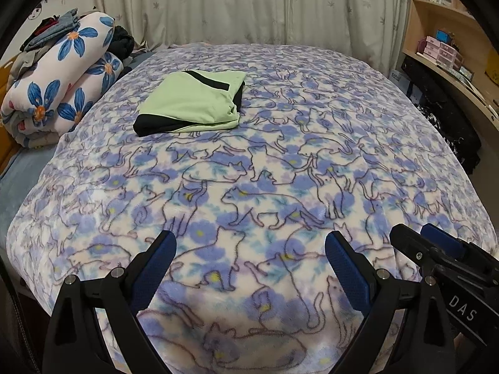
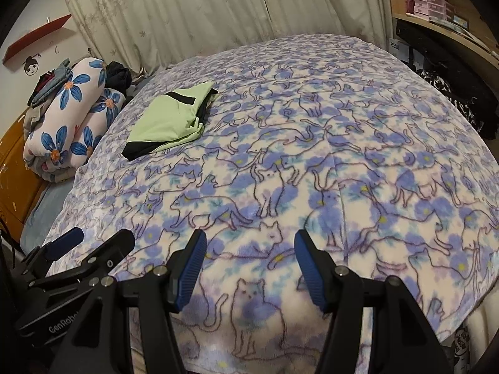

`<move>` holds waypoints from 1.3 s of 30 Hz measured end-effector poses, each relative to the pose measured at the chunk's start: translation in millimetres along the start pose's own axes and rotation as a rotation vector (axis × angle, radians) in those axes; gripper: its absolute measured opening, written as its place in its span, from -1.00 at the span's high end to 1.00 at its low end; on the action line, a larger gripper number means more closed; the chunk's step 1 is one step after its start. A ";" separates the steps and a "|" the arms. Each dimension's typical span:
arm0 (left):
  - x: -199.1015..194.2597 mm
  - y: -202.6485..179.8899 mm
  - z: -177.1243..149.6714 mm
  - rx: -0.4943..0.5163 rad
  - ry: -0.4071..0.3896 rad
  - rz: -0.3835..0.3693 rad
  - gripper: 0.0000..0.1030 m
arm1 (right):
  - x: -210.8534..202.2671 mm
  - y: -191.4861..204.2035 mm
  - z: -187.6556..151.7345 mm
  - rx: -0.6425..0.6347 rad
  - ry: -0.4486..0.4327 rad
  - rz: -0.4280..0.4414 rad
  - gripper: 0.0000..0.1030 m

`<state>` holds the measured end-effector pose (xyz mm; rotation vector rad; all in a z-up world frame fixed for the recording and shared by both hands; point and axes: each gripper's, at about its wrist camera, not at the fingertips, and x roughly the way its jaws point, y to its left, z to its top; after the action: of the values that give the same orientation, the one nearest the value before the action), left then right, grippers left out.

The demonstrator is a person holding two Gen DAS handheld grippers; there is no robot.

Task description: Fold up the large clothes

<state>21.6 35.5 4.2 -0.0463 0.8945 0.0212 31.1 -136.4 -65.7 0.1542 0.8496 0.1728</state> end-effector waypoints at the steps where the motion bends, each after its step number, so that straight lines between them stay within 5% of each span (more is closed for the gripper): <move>1: -0.7 0.0 -0.2 -0.001 0.001 -0.003 -0.85 | 0.9 -0.3 0.3 0.000 -0.001 0.000 -0.14; 39: -1.1 0.2 -0.8 -0.004 0.010 -0.007 -0.85 | -3.0 0.4 1.5 -0.011 -0.010 -0.013 -0.14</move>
<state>20.3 35.7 4.6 -0.0533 0.9039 0.0158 30.2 -136.7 -62.4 0.1390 0.8392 0.1640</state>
